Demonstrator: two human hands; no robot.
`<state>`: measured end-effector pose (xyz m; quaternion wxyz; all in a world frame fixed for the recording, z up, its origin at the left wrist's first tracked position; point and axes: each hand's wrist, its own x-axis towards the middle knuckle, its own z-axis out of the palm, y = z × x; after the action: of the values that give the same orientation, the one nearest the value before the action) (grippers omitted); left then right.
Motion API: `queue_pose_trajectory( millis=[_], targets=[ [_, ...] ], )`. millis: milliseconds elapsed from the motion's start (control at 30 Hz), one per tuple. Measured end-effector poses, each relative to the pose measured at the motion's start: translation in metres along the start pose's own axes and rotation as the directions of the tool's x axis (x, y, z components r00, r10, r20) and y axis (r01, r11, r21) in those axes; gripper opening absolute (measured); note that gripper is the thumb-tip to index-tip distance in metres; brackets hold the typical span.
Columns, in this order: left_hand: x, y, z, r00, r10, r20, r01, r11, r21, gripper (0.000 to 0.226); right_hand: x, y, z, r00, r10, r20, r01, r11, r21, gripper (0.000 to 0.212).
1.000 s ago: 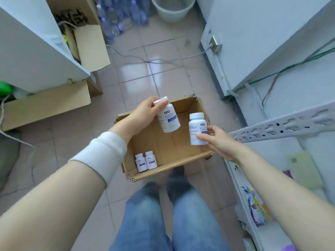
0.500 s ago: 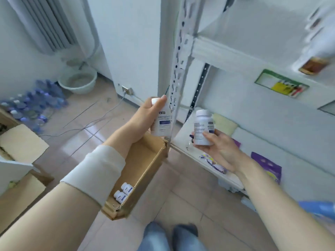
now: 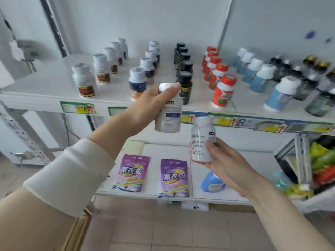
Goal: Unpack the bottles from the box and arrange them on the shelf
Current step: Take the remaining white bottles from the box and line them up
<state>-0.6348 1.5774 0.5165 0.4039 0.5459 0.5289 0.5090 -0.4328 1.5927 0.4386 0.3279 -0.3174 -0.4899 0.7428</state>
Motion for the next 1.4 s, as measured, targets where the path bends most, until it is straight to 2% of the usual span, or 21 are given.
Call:
queue_pose_trajectory(
  millis=[133, 333, 467, 567, 700, 767, 867, 967, 1067, 1167, 1267, 1400],
  targets=[
    [0.046, 0.045, 0.086, 0.988, 0.077, 0.132, -0.07, 0.996, -0.064, 0.029, -0.035, -0.05, -0.075, 0.988, -0.105, -0.113, 0.102, 0.994, -0.034, 0.094],
    [0.121, 0.088, 0.196, 0.964, 0.158, 0.212, -0.139, 0.985, -0.105, 0.023, -0.058, -0.119, -0.172, 0.946, -0.224, -0.234, 0.231, 0.973, 0.001, 0.095],
    [0.177, 0.099, 0.25, 0.943, 0.188, 0.275, -0.171, 0.982, -0.085, 0.02, -0.055, -0.166, -0.236, 0.897, -0.304, -0.32, 0.292, 0.953, -0.087, 0.1],
    [0.225, 0.105, 0.284, 0.927, 0.208, 0.312, -0.201, 0.978, -0.056, 0.035, -0.046, -0.206, -0.282, 0.863, -0.371, -0.343, 0.339, 0.929, -0.152, 0.101],
    [0.281, 0.117, 0.333, 0.89, 0.195, 0.413, -0.208, 0.978, -0.014, 0.029, -0.031, -0.256, -0.34, 0.813, -0.41, -0.412, 0.338, 0.91, -0.24, 0.099],
    [0.306, 0.123, 0.358, 0.871, 0.203, 0.446, -0.251, 0.967, 0.05, 0.032, -0.026, -0.278, -0.367, 0.804, -0.404, -0.436, 0.306, 0.91, -0.28, 0.093],
    [0.345, 0.131, 0.4, 0.855, 0.205, 0.476, -0.289, 0.951, 0.111, 0.04, -0.022, -0.31, -0.411, 0.8, -0.391, -0.455, 0.251, 0.907, -0.339, 0.065],
    [0.384, 0.134, 0.444, 0.852, 0.213, 0.477, -0.315, 0.938, 0.144, 0.042, -0.017, -0.332, -0.458, 0.793, -0.384, -0.472, 0.203, 0.898, -0.389, 0.048],
    [0.424, 0.134, 0.486, 0.865, 0.202, 0.459, -0.321, 0.926, 0.197, 0.043, -0.007, -0.347, -0.509, 0.784, -0.373, -0.497, 0.133, 0.882, -0.451, 0.044],
    [0.454, 0.132, 0.525, 0.89, 0.176, 0.42, -0.29, 0.931, 0.223, 0.039, 0.008, -0.357, -0.562, 0.813, -0.352, -0.464, 0.088, 0.862, -0.5, 0.044],
    [0.481, 0.127, 0.558, 0.933, 0.114, 0.342, -0.21, 0.943, 0.259, 0.036, 0.026, -0.362, -0.607, 0.854, -0.311, -0.416, 0.039, 0.838, -0.544, 0.036],
    [0.512, 0.118, 0.583, 0.972, 0.023, 0.232, -0.119, 0.906, 0.407, 0.04, 0.06, -0.36, -0.651, 0.88, -0.283, -0.381, 0.019, 0.823, -0.568, 0.049]
  ],
)
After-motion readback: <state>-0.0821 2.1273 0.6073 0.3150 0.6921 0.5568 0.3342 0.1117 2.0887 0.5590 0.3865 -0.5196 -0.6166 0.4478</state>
